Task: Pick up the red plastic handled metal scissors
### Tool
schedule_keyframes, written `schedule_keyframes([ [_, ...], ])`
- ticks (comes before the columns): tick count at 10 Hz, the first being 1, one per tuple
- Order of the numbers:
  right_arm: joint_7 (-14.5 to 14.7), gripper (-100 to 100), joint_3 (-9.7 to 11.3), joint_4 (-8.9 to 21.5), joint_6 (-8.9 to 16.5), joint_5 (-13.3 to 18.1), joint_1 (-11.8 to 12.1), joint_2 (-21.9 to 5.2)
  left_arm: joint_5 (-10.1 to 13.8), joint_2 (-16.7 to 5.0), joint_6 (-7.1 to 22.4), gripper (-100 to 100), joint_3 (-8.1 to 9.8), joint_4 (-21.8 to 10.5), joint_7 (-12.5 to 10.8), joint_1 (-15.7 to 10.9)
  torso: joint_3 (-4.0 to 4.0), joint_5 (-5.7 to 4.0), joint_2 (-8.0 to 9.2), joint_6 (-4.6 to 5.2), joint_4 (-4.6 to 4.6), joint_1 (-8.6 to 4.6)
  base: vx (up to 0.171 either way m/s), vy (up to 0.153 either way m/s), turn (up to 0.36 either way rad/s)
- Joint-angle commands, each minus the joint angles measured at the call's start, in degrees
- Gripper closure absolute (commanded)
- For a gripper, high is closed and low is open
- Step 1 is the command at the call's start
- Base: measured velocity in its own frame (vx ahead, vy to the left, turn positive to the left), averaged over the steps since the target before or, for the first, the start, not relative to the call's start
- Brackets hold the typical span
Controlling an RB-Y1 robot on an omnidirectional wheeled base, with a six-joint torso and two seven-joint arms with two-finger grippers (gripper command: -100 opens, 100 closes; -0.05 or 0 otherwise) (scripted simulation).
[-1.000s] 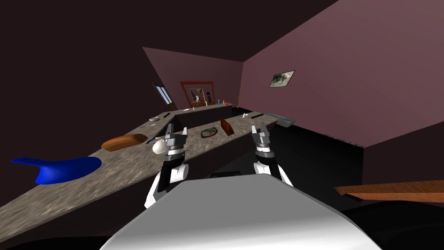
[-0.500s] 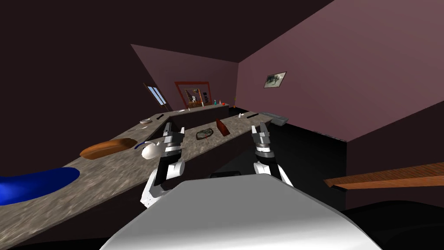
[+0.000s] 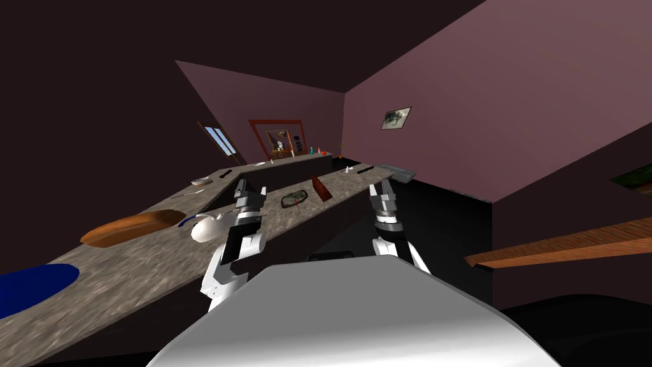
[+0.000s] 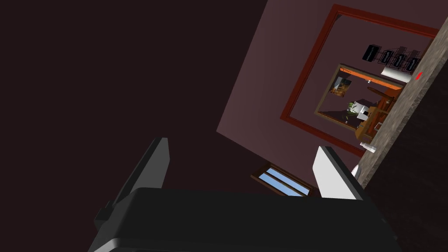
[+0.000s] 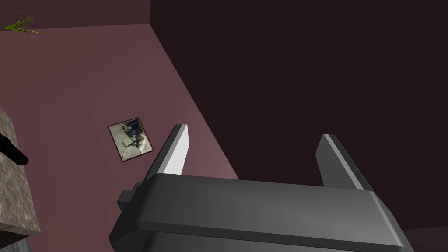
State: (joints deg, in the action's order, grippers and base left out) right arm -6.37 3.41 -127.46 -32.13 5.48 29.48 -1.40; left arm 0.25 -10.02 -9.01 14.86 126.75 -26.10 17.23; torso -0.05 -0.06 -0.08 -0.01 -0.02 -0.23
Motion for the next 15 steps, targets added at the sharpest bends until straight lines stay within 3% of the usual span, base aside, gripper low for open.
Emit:
schedule_keyframes([
  [1, 0.0, 0, 0.0, 0.0, 0.0, 0.0, 0.0, 0.0, 0.3, -0.6, 2.9, -100, 2.86, -1.2, -2.7, -1.7, 0.0, 0.0, 0.0, 0.0, 0.0, 0.0, 0.015, -0.071, -0.136],
  [2, 0.0, 0, 0.0, 0.0, 0.0, 0.0, 0.0, 0.0, 0.3, -0.6, 3.6, -100, 2.92, -1.2, -2.7, -1.7, 0.02, 0.0, 0.02, 0.02, 0.01, -0.02, 0.019, -0.064, -0.063],
  [3, 0.0, 0, 0.0, 0.0, 0.0, 0.0, 0.0, 0.0, 0.5, -0.9, 5.4, -100, 5.4, -2.1, -4.9, -3.1, 0.03, 0.0, 0.04, -0.01, 0.01, -0.01, 0.032, -0.094, -0.134],
  [4, 0.0, 0, 0.0, 0.0, 0.0, 0.0, 0.0, 0.0, 0.5, -0.9, 6.7, -100, 5.4, -2.1, -4.9, -3.1, 0.0, -0.02, 0.0, 0.02, 0.0, -0.11, 0.031, -0.068, -0.074],
  [5, 0.0, 0, 0.0, 0.0, 0.0, 0.0, 0.0, 0.0, 0.8, -1.1, 8.9, -100, 7.89, -2.9, -7.1, -4.5, 0.0, -0.01, 0.0, -0.01, 0.0, -0.04, 0.03, -0.081, -0.135],
  [6, 0.0, 0, 0.0, 0.0, 0.0, 0.0, 0.0, 0.0, 0.8, -1.1, 9.8, -100, 7.93, -2.9, -7.1, -4.5, 0.0, -0.01, 0.0, 0.01, 0.0, -0.08, 0.022, -0.063, -0.071],
  [7, 0.0, 0, 0.0, 0.0, 0.0, 0.0, 0.0, 0.0, 1.1, -1.3, 11.9, -100, 10.4, -3.8, -9.3, -5.9, 0.02, 0.0, 0.03, -0.01, 0.01, -0.01, 0.026, -0.061, -0.139],
  [8, 0.0, 0, 0.0, 0.0, 0.0, 0.0, 0.0, 0.0, 1.1, -1.3, 13.0, -100, 10.51, -3.8, -9.3, -5.9, 0.02, 0.0, 0.03, 0.01, 0.01, -0.01, 0.022, -0.057, -0.064],
  [9, 0.0, 0, 0.0, 0.0, 0.0, 0.0, 0.0, 0.0, 1.4, -1.5, 14.8, -100, 12.88, -4.7, -11.4, -7.3, 0.02, 0.0, 0.04, -0.01, 0.01, 0.01, 0.031, -0.066, -0.121],
  [10, 0.0, 0, 0.0, 0.0, 0.0, 0.0, 0.0, 0.0, 1.4, -1.5, 16.2, -100, 13.11, -4.7, -11.4, -7.3, 0.02, 0.0, 0.03, 0.0, 0.01, -0.02, 0.035, -0.06, -0.068],
  [11, 0.0, 0, 0.0, 0.0, 0.0, 0.0, 0.0, 0.0, 1.8, -1.6, 17.9, -100, 15.6, -5.6, -13.5, -8.7, 0.0, 0.0, 0.01, -0.01, 0.0, 0.01, 0.04, -0.087, -0.155],
  [13, 0.0, 0, 0.0, 0.0, 0.0, 0.0, 0.0, 0.0, 1.8, -1.6, 19.5, -100, 15.73, -5.6, -13.5, -8.7, 0.01, -0.01, 0.02, -0.02, 0.0, -0.03, 0.021, -0.044, -0.024],
  [14, 0.0, 0, 0.0, 0.0, 0.0, 0.0, 0.0, 0.0, 2.2, -1.6, 21.8, -100, 18.35, -6.5, -15.6, -9.9, 0.05, 0.02, 0.09, -0.03, 0.02, 0.1, 0.025, -0.055, -0.142],
  [15, 0.0, 0, 0.0, 0.0, 0.0, 0.0, 0.0, 0.0, 2.2, -1.6, 22.7, -100, 18.35, -6.5, -15.6, -9.9, 0.04, 0.01, 0.06, 0.0, 0.02, 0.04, 0.022, -0.051, -0.068],
])
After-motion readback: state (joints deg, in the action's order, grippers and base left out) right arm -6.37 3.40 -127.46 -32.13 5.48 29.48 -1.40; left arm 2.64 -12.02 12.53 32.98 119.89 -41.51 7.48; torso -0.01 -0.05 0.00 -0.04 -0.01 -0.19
